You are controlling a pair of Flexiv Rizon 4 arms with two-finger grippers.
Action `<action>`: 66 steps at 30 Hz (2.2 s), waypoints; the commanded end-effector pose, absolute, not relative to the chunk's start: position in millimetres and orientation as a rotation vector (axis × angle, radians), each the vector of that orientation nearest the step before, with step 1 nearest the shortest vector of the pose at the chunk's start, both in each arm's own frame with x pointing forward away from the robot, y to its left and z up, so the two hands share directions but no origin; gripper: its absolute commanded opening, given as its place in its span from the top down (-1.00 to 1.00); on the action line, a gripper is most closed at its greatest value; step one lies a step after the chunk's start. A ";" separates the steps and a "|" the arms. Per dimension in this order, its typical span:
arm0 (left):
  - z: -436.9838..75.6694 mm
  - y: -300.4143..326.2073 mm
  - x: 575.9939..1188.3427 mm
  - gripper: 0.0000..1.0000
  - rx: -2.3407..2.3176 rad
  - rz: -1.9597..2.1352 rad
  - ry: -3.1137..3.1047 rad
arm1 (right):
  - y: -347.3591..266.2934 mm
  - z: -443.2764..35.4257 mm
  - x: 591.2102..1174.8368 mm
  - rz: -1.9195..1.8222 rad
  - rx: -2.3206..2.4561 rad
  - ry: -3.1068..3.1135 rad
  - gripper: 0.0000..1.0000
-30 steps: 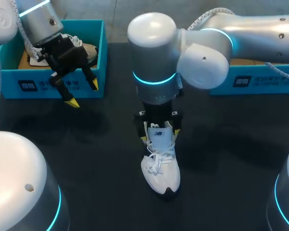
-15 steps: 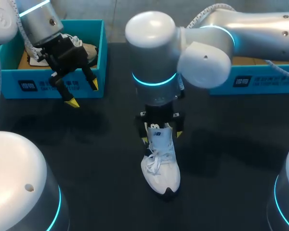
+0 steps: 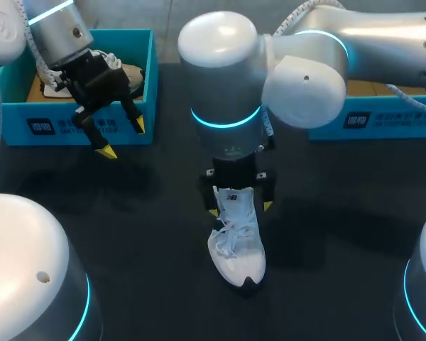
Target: Take the shoe out of the shoebox, open the shoe tongue, remove and reinsert the insole, then place the shoe into the shoebox
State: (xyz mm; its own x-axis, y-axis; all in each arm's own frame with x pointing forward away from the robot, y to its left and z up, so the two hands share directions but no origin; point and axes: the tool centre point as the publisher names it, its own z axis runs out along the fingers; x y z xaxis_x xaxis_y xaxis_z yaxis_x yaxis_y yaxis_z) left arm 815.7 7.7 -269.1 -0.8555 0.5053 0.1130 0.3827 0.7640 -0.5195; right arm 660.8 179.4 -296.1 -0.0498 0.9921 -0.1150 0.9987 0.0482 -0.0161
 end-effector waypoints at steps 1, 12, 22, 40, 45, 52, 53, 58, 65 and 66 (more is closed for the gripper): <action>-268.9 8.0 815.6 -1.00 -0.697 0.719 -2.714 | 186.4 -294.9 651.4 -0.153 2.112 2.206 -1.00; -268.9 8.0 815.6 -1.00 -0.697 0.719 -2.714 | 196.3 -284.4 646.6 -0.147 2.115 2.166 0.11; -268.9 8.0 815.6 -1.00 -0.697 0.719 -2.714 | 190.9 -285.9 641.9 -0.163 2.146 2.158 0.15; -268.9 8.0 815.6 -1.00 -0.697 0.719 -2.714 | 186.5 -297.9 676.8 -0.143 2.113 2.216 0.61; -268.9 8.0 815.6 -1.00 -0.697 0.719 -2.714 | 182.0 -305.6 690.1 -0.132 2.111 2.240 0.69; -268.9 8.0 815.6 -1.00 -0.697 0.719 -2.714 | 181.3 -321.6 709.5 -0.109 2.092 2.307 0.73; -268.9 8.0 815.6 -1.00 -0.697 0.719 -2.714 | 180.1 -324.5 712.4 -0.115 2.097 2.308 0.72; -268.9 8.0 815.6 -1.00 -0.697 0.719 -2.714 | 174.5 -338.2 720.2 -0.118 2.133 2.328 0.74; -268.9 8.0 815.6 -1.00 -0.697 0.719 -2.714 | 175.9 -317.0 711.2 -0.075 2.092 2.295 0.69; -268.9 8.0 815.6 -1.00 -0.697 0.719 -2.714 | 177.2 -312.6 709.6 -0.069 2.078 2.294 0.68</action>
